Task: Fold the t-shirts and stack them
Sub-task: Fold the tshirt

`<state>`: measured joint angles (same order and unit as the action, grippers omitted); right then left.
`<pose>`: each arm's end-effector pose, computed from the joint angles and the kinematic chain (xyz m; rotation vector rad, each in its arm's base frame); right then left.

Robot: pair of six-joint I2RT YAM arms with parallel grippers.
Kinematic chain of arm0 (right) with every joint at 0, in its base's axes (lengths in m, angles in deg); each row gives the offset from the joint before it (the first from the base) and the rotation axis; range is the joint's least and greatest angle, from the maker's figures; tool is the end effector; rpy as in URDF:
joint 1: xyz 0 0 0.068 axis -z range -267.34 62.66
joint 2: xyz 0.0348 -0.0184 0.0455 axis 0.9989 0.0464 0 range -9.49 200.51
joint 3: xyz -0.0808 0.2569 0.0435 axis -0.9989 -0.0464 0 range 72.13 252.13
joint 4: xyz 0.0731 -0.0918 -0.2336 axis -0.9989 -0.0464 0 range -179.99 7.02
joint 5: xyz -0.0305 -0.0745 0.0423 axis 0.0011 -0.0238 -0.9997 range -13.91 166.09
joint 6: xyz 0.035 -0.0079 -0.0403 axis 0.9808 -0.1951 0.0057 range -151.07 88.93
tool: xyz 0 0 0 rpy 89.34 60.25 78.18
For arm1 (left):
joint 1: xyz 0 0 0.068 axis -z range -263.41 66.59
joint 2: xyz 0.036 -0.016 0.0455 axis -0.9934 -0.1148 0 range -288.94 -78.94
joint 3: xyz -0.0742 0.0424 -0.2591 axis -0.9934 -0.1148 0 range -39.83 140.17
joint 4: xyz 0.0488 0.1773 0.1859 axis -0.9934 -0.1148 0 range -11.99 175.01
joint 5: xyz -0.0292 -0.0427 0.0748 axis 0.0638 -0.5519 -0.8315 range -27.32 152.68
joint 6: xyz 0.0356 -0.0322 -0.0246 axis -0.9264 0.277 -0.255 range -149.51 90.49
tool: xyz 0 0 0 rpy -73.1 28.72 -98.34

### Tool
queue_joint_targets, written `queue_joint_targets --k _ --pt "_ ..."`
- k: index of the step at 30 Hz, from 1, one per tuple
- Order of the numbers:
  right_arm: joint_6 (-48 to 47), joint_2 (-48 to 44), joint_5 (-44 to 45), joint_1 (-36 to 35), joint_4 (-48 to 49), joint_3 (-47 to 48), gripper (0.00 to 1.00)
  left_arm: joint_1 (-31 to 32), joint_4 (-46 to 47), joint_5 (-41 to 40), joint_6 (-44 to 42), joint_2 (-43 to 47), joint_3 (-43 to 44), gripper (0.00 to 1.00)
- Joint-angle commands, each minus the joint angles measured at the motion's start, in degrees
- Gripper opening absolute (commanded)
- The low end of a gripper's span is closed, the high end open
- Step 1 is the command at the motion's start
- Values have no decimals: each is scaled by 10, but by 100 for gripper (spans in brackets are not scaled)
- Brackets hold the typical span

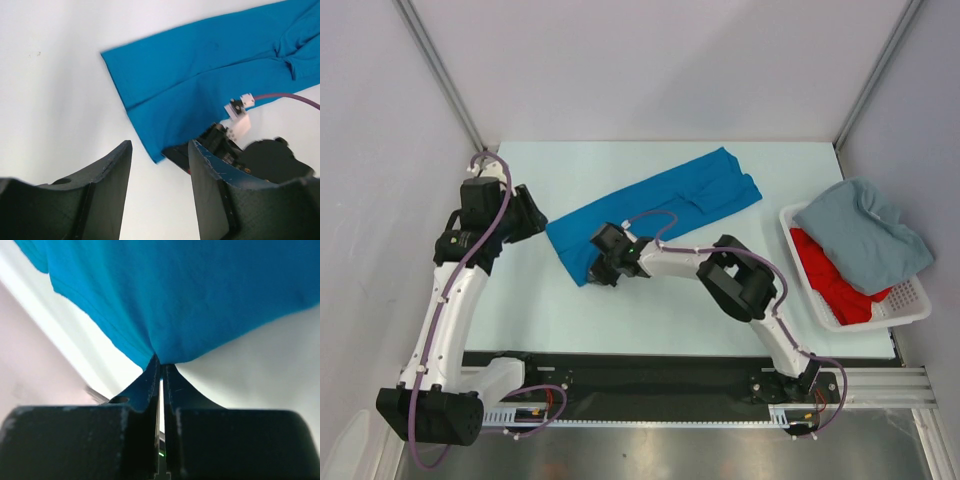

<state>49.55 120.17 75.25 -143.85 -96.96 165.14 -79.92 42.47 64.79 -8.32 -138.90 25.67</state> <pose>0.2702 0.4093 0.1340 0.5687 2.6971 0.9255 0.2130 -0.0143 0.3594 -0.3229 2.2070 -0.2775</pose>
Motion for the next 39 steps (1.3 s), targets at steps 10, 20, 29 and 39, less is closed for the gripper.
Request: queue_joint_targets --k 10,20,29,39 --pt "-215 -328 -13 -37 -32 -417 0 4 19 82 -26 -3 -61 56" --pt "-152 -643 76 -91 -124 -632 11 97 44 171 -12 -71 -125 55" --pt "-268 -705 152 7 -292 -498 56 151 109 199 19 -127 -126 59" --pt "-460 -436 107 350 -212 -216 68 163 250 265 11 -234 -65 62"
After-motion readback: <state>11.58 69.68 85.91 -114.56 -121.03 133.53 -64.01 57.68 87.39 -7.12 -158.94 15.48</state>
